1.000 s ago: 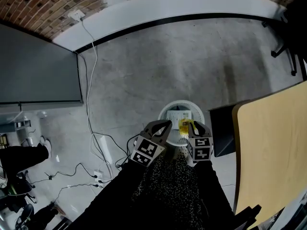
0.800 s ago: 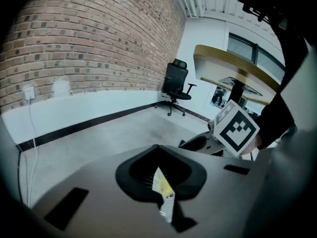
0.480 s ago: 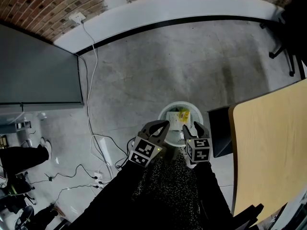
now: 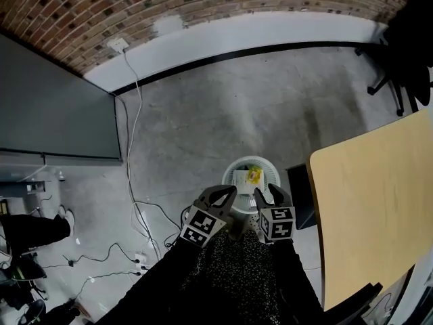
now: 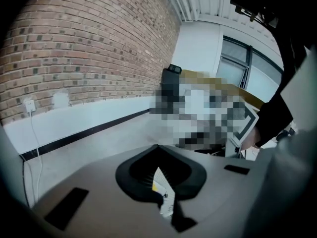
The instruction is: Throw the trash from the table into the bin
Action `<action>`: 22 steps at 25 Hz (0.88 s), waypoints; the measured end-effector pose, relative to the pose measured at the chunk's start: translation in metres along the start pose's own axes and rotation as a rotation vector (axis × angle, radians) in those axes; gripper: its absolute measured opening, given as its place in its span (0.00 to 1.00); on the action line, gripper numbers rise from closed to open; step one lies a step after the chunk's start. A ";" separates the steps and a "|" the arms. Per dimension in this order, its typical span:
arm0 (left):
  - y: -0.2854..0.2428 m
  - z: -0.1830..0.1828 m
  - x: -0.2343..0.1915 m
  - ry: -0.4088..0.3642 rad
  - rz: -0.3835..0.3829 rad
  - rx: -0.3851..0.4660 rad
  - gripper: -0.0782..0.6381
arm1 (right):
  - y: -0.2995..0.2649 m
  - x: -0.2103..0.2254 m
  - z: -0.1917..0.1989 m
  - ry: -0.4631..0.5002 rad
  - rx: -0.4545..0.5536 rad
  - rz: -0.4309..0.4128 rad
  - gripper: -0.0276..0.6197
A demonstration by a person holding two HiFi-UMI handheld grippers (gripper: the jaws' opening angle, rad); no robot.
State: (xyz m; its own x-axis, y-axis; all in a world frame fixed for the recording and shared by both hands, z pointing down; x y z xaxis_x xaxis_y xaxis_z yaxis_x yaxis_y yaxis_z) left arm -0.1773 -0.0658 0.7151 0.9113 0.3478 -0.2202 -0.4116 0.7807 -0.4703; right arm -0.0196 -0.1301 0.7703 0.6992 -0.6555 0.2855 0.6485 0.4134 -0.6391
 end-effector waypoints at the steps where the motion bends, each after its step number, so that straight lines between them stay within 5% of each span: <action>1: 0.004 -0.005 0.002 -0.002 -0.001 0.008 0.11 | 0.007 -0.004 -0.005 0.001 0.003 0.000 0.33; 10: 0.041 -0.070 0.015 -0.063 0.017 0.085 0.11 | 0.061 -0.049 -0.063 0.093 0.087 -0.023 0.17; 22: 0.095 -0.153 0.033 -0.101 -0.019 0.219 0.11 | 0.145 -0.070 -0.135 0.086 0.267 0.057 0.11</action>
State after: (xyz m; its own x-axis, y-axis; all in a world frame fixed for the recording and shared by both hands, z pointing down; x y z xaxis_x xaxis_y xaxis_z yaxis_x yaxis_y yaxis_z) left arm -0.1877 -0.0593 0.5322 0.9197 0.3735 -0.1210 -0.3926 0.8779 -0.2742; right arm -0.0150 -0.1090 0.5613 0.7163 -0.6726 0.1857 0.6729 0.5955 -0.4389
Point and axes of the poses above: the fingertips, and each gripper's own axes: y backward along the fingers, x to its right, z out of its underside, the point moved 8 cm from there along y, backward along the fingers, and after that the axes turned 9 degrees about x, right-handed, at the moved point
